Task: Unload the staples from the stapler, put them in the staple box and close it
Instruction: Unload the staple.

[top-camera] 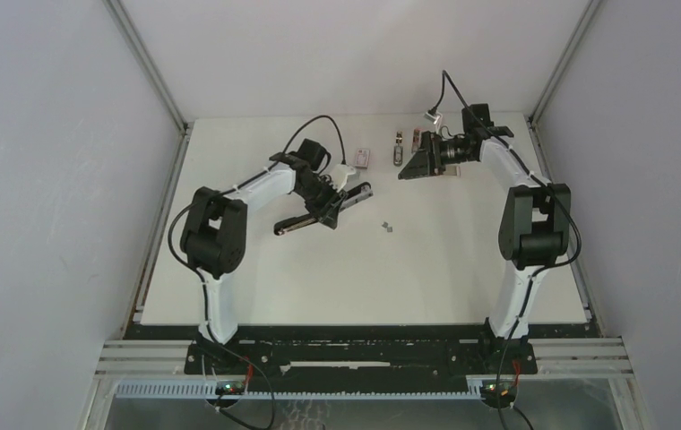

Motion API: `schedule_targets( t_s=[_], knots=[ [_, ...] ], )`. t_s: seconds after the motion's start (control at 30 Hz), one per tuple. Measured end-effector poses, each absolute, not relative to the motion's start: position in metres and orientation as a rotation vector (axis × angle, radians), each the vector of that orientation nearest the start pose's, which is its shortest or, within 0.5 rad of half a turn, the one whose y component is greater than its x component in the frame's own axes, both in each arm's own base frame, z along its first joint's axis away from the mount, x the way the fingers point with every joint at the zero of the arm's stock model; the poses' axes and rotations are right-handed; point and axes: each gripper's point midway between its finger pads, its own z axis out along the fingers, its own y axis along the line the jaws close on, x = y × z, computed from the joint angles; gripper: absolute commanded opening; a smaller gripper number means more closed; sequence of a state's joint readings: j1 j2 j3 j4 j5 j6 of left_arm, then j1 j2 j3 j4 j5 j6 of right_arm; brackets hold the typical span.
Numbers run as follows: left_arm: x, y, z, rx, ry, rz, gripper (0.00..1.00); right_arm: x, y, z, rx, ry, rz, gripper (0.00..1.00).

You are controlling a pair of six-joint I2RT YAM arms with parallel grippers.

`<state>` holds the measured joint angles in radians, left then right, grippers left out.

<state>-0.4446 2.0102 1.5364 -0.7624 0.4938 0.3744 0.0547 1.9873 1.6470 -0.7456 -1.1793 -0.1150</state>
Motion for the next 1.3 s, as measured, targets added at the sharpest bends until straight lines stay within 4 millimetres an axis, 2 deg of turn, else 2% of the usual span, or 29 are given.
schedule_targets(
  t_s=[0.23,0.5,0.9,1.3],
  knots=[
    [0.34,-0.254,0.048,1.296,2.441,-0.504,0.0,0.408,0.163,0.193,-0.482,2.173,1.416,0.63],
    [0.349,-0.259,0.042,1.337,2.38,-0.242,0.0,0.416,0.15,0.19,-0.411,2.174,1.401,0.63],
    [0.356,-0.249,0.024,1.338,2.297,0.106,0.0,0.418,0.148,0.189,-0.382,2.174,1.406,0.63],
    [0.357,-0.251,0.026,1.361,2.129,0.341,0.0,0.419,0.147,0.19,-0.378,2.172,1.41,0.63]
  ],
)
